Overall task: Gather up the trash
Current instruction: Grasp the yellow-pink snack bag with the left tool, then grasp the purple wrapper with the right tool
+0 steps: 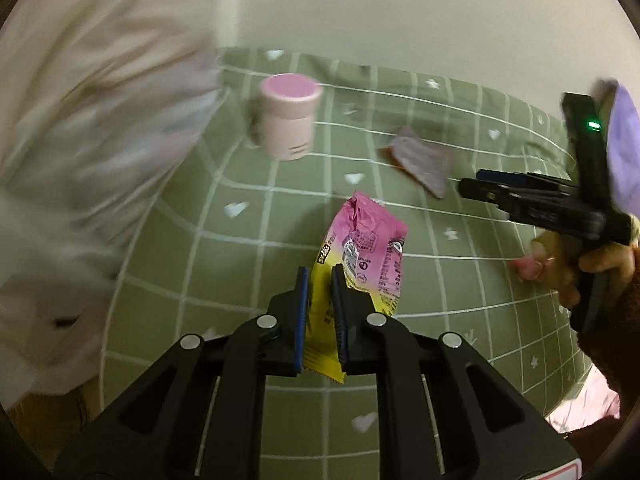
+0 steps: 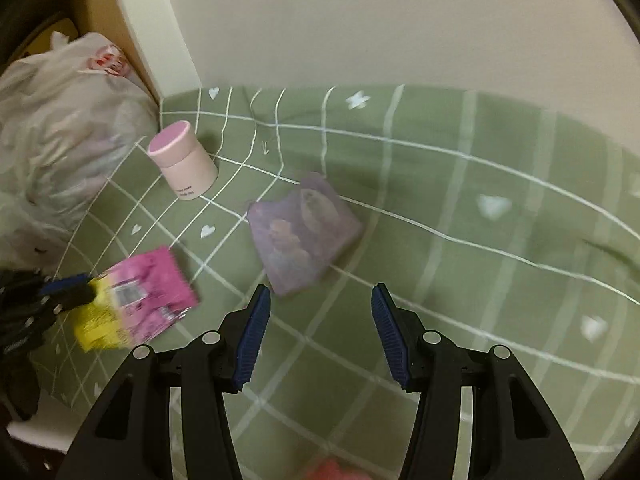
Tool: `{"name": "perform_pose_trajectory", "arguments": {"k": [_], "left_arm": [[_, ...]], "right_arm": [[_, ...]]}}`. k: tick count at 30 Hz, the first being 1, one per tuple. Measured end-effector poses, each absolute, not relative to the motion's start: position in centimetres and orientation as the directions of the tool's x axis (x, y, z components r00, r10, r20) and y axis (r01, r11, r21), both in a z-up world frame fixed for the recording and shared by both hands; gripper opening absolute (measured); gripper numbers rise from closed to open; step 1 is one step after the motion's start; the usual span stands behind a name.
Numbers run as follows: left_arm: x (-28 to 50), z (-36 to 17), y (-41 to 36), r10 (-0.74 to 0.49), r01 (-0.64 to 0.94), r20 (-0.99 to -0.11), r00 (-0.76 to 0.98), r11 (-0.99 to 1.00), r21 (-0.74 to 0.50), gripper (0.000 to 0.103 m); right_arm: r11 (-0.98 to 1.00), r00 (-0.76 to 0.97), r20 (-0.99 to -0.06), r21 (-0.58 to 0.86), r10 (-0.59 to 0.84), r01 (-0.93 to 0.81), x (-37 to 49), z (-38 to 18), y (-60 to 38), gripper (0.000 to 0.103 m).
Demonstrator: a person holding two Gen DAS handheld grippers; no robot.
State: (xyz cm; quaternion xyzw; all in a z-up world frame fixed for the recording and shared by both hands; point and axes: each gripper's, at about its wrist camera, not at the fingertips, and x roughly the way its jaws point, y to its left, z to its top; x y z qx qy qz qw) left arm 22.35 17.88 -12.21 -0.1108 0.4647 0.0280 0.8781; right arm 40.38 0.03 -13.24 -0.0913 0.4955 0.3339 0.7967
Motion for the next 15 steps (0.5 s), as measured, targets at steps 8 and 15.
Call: {"name": "perform_pose_trajectory", "arguments": {"k": [8,15], "left_arm": [[21.6,-12.8,18.0,-0.066,-0.144,-0.823,0.564,0.974,-0.176,0.011],[21.8,-13.0,17.0,-0.142,-0.088,-0.825,0.547,0.970,-0.226,0.031]], "right_arm": [[0.776,0.332,-0.865,0.097,0.375,-0.624,42.5,-15.0,4.2,0.044],[0.709,0.278,-0.840,0.167,0.466,-0.685,40.8,-13.4,4.2,0.006]]}}
